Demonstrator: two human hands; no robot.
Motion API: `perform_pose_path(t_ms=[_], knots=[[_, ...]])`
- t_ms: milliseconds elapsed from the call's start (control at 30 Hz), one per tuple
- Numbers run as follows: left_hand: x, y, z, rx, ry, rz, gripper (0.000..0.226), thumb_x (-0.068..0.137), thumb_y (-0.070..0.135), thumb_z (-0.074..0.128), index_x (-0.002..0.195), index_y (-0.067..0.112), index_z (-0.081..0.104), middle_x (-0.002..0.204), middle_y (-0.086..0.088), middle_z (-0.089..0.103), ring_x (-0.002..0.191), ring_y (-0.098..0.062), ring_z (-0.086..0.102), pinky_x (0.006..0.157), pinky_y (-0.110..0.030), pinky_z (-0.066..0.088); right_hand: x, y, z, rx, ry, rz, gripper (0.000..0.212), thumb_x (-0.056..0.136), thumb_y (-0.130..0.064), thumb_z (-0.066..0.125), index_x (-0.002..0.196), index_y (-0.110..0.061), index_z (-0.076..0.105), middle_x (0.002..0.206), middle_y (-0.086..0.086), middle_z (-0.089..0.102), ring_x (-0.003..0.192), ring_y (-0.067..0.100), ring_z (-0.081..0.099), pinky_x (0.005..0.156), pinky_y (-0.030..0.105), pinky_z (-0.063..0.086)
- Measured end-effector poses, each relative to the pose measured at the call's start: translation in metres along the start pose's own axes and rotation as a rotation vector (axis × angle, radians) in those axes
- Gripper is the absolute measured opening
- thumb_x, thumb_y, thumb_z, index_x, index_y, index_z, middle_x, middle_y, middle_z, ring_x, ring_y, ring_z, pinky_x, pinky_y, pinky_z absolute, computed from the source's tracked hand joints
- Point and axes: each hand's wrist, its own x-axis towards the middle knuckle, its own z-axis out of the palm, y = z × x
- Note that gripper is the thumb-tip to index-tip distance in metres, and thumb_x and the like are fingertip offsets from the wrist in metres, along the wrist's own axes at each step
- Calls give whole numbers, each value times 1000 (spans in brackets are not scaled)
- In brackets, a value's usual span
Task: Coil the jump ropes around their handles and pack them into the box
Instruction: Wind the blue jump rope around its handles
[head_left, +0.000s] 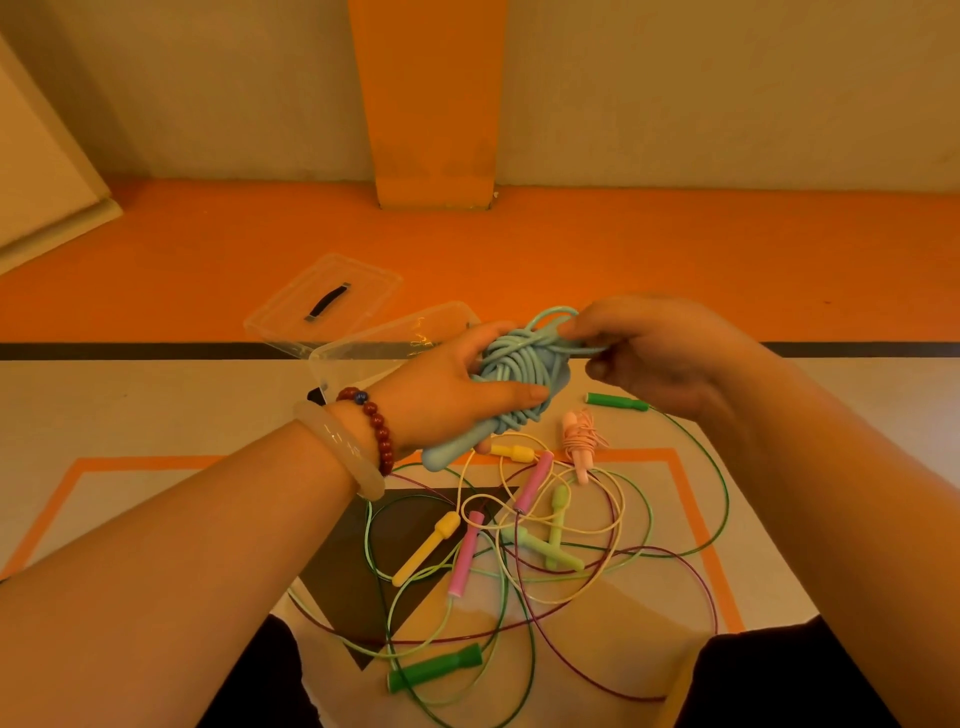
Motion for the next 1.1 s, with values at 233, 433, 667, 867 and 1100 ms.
perform_pose_path(t_ms=[233,433,667,867,1100], knots=[[-1,0,-3,2,-27,28,45,88,18,66,118,43,44,95,4,65,58,-12,65,48,-25,52,1,2,-6,367,-110,46,36,65,-11,51,32,-21,40,41,-7,25,55,11,29,55,22,33],[-7,0,4,73,2,150,82,90,17,65,126,66,10,119,23,48,62,-14,68,51,-22,53,4,8,-5,564,-101,92,23,58,-8,64,55,-16,43,41,-7,28,48,8,32,51,18,36],[-9,1,8,121,28,240,62,93,15,60,125,59,31,119,27,47,70,-14,68,52,-23,55,6,9,-3,612,-63,76,12,73,-11,56,63,-14,49,43,-8,29,48,6,31,55,17,31],[-4,3,6,106,12,226,52,92,15,61,117,55,38,113,17,54,66,-18,68,49,-26,54,9,11,0,627,25,46,29,93,-9,48,65,-15,44,40,-9,28,44,6,32,47,15,31],[-1,0,3,48,-21,205,49,93,13,58,115,52,40,107,9,57,64,-23,66,49,-31,55,9,13,-1,712,-11,90,22,86,-11,54,65,-13,48,43,-8,30,47,7,32,49,16,34]])
